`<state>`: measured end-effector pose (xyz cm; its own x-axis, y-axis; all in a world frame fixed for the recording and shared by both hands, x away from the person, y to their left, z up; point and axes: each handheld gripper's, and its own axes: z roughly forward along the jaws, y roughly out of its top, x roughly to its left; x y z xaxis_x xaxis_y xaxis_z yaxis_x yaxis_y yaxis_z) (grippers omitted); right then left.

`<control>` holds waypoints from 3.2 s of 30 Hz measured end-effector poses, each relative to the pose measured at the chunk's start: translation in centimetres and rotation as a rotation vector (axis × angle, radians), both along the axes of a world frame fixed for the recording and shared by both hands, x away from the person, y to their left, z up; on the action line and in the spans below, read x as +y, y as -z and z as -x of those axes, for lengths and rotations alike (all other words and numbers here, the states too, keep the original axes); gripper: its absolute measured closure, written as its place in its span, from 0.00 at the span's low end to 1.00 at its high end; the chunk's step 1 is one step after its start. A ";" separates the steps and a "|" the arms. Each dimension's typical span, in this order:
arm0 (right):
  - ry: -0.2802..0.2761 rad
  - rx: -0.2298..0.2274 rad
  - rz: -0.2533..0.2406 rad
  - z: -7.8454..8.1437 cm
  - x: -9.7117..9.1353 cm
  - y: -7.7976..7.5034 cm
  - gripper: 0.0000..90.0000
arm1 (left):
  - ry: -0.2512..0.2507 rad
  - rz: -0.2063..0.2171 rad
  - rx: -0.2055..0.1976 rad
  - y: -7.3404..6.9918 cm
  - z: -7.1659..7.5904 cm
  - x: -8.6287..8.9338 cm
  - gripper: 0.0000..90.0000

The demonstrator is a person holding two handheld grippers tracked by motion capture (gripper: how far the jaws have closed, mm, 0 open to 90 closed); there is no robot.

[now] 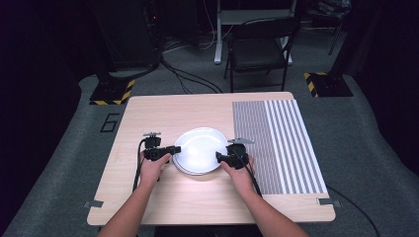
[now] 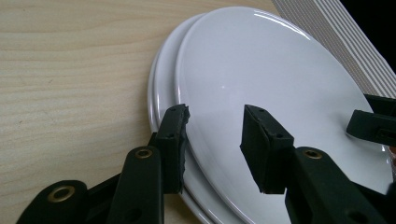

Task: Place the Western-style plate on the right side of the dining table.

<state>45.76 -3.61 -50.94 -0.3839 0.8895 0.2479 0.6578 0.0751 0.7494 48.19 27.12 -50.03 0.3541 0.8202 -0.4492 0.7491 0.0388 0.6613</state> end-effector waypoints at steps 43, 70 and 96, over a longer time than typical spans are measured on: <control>0.037 -0.011 0.011 1.0 -3.5 -1.3 0.61 | 0.073 -0.046 0.002 0.5 -0.3 -3.4 0.65; 0.046 -0.021 0.021 1.7 -4.5 -1.7 0.62 | 0.091 -0.062 -0.010 0.8 -0.3 -4.6 0.65; 0.057 -0.005 -0.068 1.7 -5.2 -0.4 0.61 | 0.103 -0.057 -0.010 0.8 -0.1 -5.6 0.59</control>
